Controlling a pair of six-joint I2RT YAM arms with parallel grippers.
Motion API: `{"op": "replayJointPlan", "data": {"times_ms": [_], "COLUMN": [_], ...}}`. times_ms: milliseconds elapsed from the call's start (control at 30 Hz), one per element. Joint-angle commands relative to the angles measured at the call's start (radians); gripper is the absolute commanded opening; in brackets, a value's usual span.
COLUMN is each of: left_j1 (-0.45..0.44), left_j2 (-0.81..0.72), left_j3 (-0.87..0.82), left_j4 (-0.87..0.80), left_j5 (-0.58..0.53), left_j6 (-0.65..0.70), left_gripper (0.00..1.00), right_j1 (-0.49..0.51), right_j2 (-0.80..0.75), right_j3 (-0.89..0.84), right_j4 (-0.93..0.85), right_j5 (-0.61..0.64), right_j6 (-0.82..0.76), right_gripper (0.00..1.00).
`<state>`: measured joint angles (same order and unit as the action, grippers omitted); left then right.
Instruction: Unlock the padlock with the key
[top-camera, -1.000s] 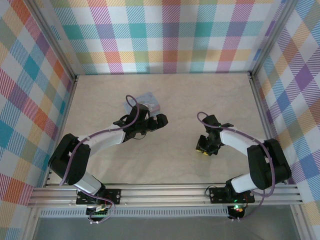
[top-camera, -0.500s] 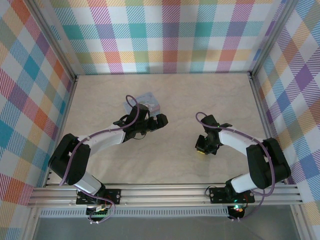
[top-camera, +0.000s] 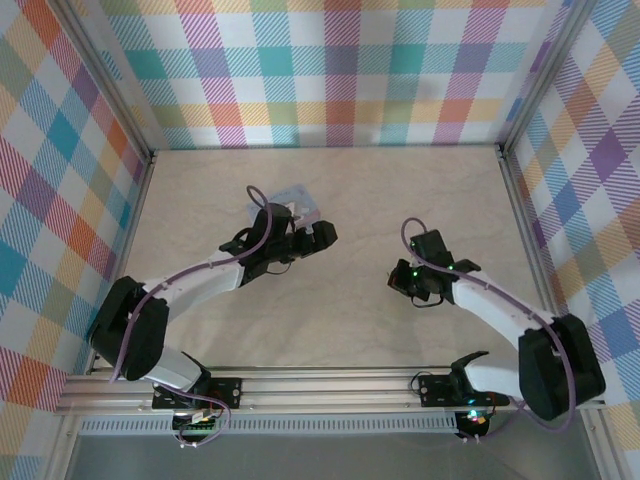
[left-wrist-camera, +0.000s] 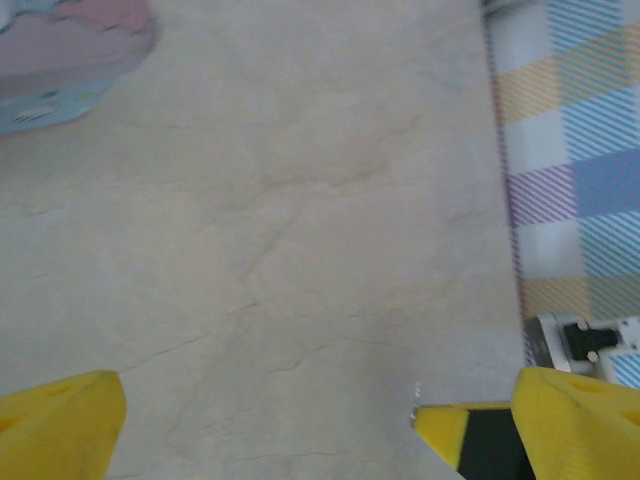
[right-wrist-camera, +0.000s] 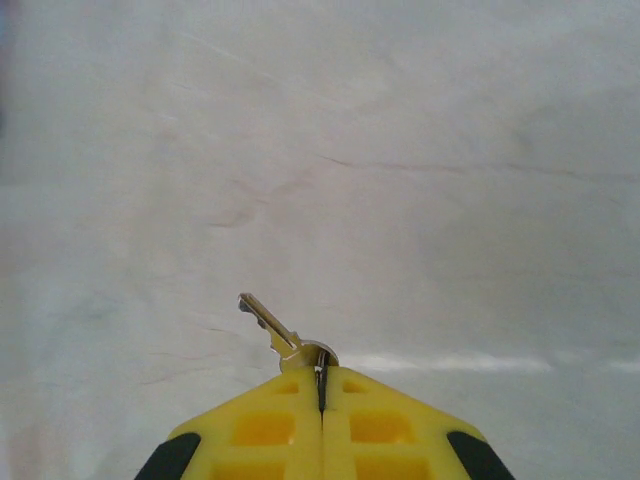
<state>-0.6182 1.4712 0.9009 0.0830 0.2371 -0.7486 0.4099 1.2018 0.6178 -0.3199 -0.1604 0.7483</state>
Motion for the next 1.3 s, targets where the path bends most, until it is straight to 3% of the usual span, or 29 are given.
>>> {"op": "replayJointPlan", "data": {"times_ms": [0, 167, 333, 1100, 1267], "left_j1": [0.005, -0.01, -0.046, -0.098, -0.098], "left_j2": [-0.034, -0.003, 0.047, 0.105, 0.093], "left_j3": [0.04, 0.111, 0.179, 0.227, 0.222], "left_j4": [0.083, 0.103, 0.095, 0.037, 0.034], "left_j5": [0.082, 0.179, 0.246, 0.252, 0.243], "left_j6": [0.043, 0.076, 0.101, 0.151, 0.151], "left_gripper": [0.95, 0.85, 0.71, 0.23, 0.02], "right_j1": [0.017, 0.047, 0.079, 0.158, 0.158], "right_j2": [-0.076, -0.141, -0.151, -0.117, -0.12], "right_j3": [-0.025, -0.015, 0.049, 0.099, 0.098], "right_j4": [0.212, 0.368, 0.352, 0.401, 0.395], "right_j5": [-0.05, -0.075, -0.081, -0.084, -0.083], "right_j6": [-0.001, -0.068, -0.164, -0.142, -0.141], "right_gripper": [0.0, 0.0, 0.0, 0.0, 0.03]}}
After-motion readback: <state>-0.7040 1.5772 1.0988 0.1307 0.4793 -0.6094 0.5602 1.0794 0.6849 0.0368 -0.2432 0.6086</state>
